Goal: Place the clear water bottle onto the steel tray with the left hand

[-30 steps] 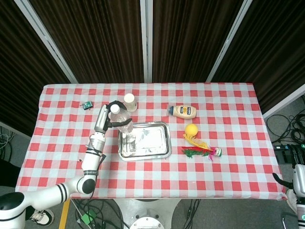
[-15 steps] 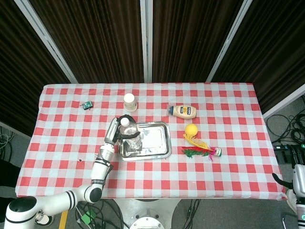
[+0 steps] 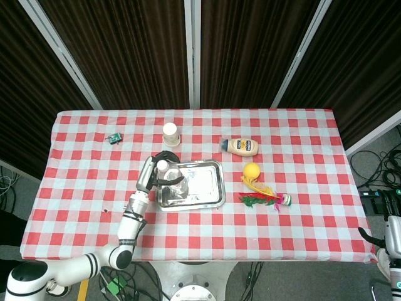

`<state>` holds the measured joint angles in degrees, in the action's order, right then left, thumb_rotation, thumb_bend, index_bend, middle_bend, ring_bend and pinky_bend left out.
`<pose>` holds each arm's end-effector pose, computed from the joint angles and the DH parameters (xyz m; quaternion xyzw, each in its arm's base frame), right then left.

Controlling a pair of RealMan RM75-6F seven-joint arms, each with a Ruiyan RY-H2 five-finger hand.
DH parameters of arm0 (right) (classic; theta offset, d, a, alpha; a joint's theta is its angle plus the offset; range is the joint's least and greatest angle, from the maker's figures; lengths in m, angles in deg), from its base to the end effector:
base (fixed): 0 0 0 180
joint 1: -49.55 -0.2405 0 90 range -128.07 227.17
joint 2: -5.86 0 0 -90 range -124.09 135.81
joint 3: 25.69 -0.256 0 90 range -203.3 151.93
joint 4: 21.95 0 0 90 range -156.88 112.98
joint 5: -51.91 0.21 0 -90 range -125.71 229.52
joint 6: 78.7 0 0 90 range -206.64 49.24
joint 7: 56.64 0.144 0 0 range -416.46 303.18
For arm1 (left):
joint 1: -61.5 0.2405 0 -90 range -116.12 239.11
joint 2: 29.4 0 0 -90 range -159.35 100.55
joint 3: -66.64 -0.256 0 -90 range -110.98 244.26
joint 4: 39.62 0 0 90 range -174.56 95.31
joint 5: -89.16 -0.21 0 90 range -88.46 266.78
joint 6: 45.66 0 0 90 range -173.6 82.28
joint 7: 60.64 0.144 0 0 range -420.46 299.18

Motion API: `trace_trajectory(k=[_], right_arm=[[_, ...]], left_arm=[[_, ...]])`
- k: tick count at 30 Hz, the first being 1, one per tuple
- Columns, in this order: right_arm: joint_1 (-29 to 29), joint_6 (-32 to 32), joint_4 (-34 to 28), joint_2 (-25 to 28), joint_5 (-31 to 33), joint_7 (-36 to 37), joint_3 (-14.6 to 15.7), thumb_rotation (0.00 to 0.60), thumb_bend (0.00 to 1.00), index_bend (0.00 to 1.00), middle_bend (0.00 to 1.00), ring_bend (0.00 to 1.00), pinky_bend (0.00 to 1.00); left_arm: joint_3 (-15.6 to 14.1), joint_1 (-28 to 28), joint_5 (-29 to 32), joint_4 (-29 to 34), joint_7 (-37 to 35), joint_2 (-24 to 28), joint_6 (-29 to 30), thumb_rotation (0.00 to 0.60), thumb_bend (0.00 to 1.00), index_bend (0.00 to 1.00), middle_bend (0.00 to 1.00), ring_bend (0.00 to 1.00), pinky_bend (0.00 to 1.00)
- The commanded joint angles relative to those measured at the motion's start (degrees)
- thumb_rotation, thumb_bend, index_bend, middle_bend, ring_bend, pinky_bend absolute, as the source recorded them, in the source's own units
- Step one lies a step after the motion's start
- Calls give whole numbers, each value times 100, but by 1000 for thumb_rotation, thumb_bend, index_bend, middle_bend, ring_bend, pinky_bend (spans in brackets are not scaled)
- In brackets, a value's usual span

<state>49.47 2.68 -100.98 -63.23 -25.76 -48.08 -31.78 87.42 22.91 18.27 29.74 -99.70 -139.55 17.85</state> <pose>-0.3813 -0.1623 0.1662 0.5132 -0.4432 0.3456 0.6487 -0.1140 0.3464 -0.0662 -0.3676 -0.6605 -0.6330 0.1673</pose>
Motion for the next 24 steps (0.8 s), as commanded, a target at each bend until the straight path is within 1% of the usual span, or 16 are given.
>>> trace_trajectory(k=[1, 5, 9, 13, 15, 19, 24], right_arm=[[7, -4, 1, 2, 1, 22, 6, 600, 101, 0, 69, 0, 0], [19, -3, -1, 3, 14, 47, 6, 600, 101, 0, 69, 0, 0], [27, 5, -4, 8, 22, 72, -1, 600, 101, 0, 68, 0, 0], [24, -16, -11, 17, 38, 87, -6, 600, 101, 0, 68, 0, 0], [22, -29, -15, 21, 45, 91, -6, 600, 101, 0, 68, 0, 0], [20, -40, -9, 16, 48, 76, -2, 600, 101, 0, 69, 0, 0], [11, -60, -1, 2, 56, 31, 2, 600, 101, 0, 69, 0, 0]], left_arm=[[-36, 32, -45, 26, 1, 11, 29, 600, 64, 458, 503, 365, 394], [-81, 91, -97, 139, 41, 51, 74, 600, 57, 453, 493, 351, 382], [7, 84, -149, 346, 164, 189, 138, 600, 48, 440, 489, 352, 382], [198, 69, -168, 729, 405, 510, 211, 600, 34, 353, 458, 334, 372], [316, 95, -123, 1008, 601, 766, 241, 600, 30, 316, 439, 317, 359], [614, 161, 92, 1625, 917, 1366, 200, 600, 21, 307, 420, 298, 332], [1183, 236, 575, 2581, 1294, 2187, 154, 600, 18, 303, 417, 290, 322]])
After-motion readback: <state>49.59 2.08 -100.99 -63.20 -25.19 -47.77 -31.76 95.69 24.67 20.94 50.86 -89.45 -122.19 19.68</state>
